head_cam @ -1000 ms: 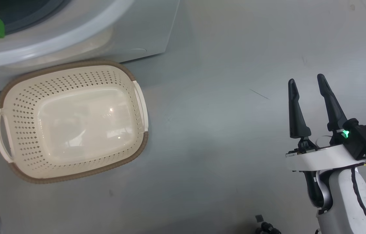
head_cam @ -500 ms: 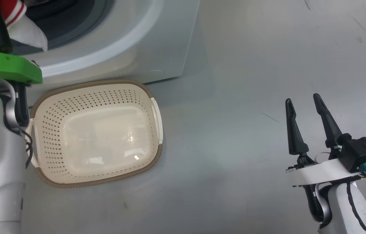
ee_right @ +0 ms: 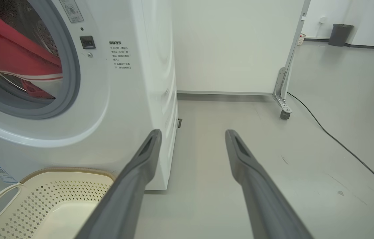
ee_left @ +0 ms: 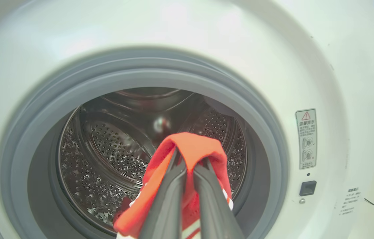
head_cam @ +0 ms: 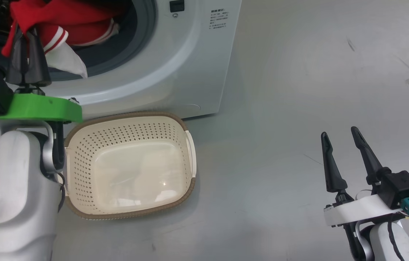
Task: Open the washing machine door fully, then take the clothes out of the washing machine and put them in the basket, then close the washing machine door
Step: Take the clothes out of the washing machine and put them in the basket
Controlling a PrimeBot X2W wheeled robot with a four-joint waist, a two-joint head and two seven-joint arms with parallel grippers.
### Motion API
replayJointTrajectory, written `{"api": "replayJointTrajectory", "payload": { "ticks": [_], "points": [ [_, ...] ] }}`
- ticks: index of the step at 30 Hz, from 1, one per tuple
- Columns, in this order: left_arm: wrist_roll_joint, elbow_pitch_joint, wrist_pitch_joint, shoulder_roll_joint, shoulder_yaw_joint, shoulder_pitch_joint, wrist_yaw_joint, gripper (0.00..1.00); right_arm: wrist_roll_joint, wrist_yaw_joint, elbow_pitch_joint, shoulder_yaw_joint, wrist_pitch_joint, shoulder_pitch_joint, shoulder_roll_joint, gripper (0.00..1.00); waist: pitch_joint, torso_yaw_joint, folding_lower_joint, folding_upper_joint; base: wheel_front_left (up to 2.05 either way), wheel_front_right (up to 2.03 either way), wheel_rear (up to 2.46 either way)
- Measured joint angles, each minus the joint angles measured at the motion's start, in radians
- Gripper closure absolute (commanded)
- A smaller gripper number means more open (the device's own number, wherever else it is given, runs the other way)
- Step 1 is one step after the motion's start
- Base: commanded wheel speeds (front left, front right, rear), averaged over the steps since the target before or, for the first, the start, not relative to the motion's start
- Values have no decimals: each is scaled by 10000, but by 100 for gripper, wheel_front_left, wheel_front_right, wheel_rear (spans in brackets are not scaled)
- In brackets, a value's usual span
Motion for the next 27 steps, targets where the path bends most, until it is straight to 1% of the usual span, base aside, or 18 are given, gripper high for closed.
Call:
{"api": "replayJointTrajectory", "payload": {
  "ticks": [6, 8, 9, 15, 20, 27],
  "points": [
    [150, -941, -2, -293, -265, 779, 119, 100, -29, 38, -15, -35, 0, 202, -10, 0, -397, 343, 0, 0, 0, 0, 0],
    [198, -1191, -2, -416, -314, 1012, 267, 100, -31, 38, -17, -75, 0, 315, -25, 0, -494, 471, 0, 0, 0, 0, 0],
    [198, -1336, -2, -458, -336, 1150, 272, 100, -31, 38, -17, -90, 0, 372, -36, 0, -540, 539, 0, 0, 0, 0, 0],
    [178, -1783, -2, -525, -502, 2047, 451, 100, -69, 38, -67, -67, 0, 541, -44, 0, -740, 900, 0, 0, 0, 0, 0],
    [-23, -1676, 4, -593, -571, 2964, 569, 100, -88, 71, -153, 119, 0, 541, -35, 0, -719, 1017, 0, 0, 0, 0, 0],
    [-245, -1118, 240, -683, -876, 3640, 575, 100, -86, 134, -198, 190, 0, 532, -31, 0, -448, 929, 0, 0, 0, 0, 0]
  ]
}}
